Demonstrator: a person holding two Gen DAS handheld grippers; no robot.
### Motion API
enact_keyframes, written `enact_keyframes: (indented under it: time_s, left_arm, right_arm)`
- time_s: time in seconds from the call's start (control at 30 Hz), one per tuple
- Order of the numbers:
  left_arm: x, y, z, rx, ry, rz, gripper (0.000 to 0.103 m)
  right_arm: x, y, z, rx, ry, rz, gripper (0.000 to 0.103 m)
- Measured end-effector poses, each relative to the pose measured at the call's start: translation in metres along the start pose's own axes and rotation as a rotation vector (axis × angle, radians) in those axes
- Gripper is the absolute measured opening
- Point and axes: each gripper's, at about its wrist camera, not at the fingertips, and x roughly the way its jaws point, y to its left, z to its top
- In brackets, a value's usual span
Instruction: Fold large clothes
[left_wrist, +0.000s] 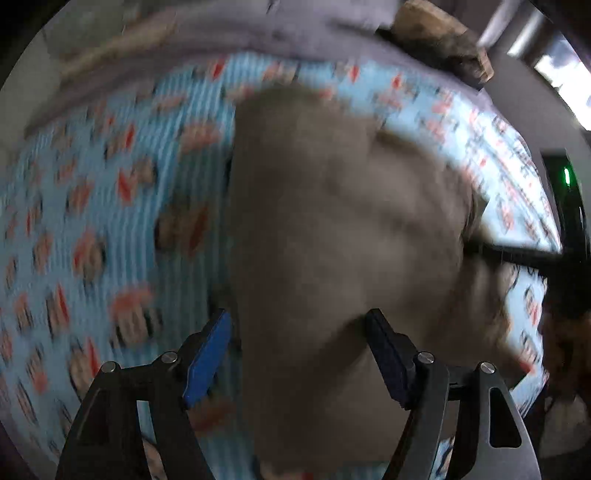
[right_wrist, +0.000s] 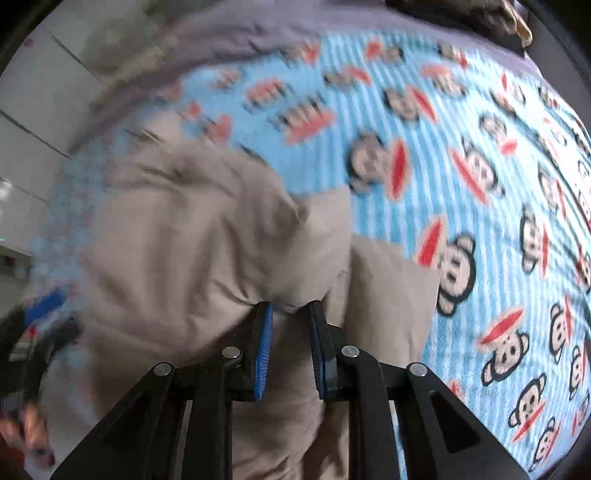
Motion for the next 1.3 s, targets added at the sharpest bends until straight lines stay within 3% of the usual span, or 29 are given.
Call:
enact_keyframes:
  time_s: [0.03,0.1,0.23,0.4,0.57,0.63,0.7,0.73,1.03,1.3]
  left_arm:
    - [0.005,0.002,-0.007,-0.024,0.000,-0.013,0.084]
    - [0.016,0.005,-0.019,-0.088,0.001,-0.045,0.086]
    - [0.029,0.005,-0.020,-0.165,0.040,-0.044,0.092]
    - [0.018,-0.008,-0.018,-0.079,0.036,0.027,0.092]
    - [0.010,-0.011,-0.020,-0.082,0.039,0.041,0.092]
    - [0.005,-0.011,-0.021,-0.085,0.039,0.046,0.092]
    - [0.002,-0.011,-0.024,-0.085,0.039,0.049,0.092]
    - [0.000,-0.013,-0.024,-0.086,0.039,0.047,0.092]
    - [-0.011,-0.019,-0.033,-0.079,0.041,0.056,0.092]
    - [-0.026,-0.022,-0.041,-0.069,0.054,0.058,0.092]
  right_arm:
    - [0.007,-0.004,-0.003,0.015,0.017,0.001,0.019]
    - [0.021,-0.011,-0.008,0.014,0.040,-0.013,0.018]
    - [0.031,0.001,-0.010,-0.094,0.044,-0.096,0.018]
    - [0.016,-0.008,-0.011,-0.043,0.057,-0.065,0.022]
    - [-0.023,-0.014,-0.029,-0.019,0.048,-0.025,0.024]
    - [-0.039,-0.014,-0.042,-0.016,0.045,-0.011,0.029]
    - [-0.053,-0.015,-0.055,-0.009,0.042,0.004,0.044]
    - [-0.056,-0.016,-0.060,-0.005,0.040,0.010,0.045]
    - [-0.067,-0.016,-0.095,0.079,0.069,0.061,0.046]
    - [-0.067,-0.009,-0.097,0.084,0.071,0.068,0.052]
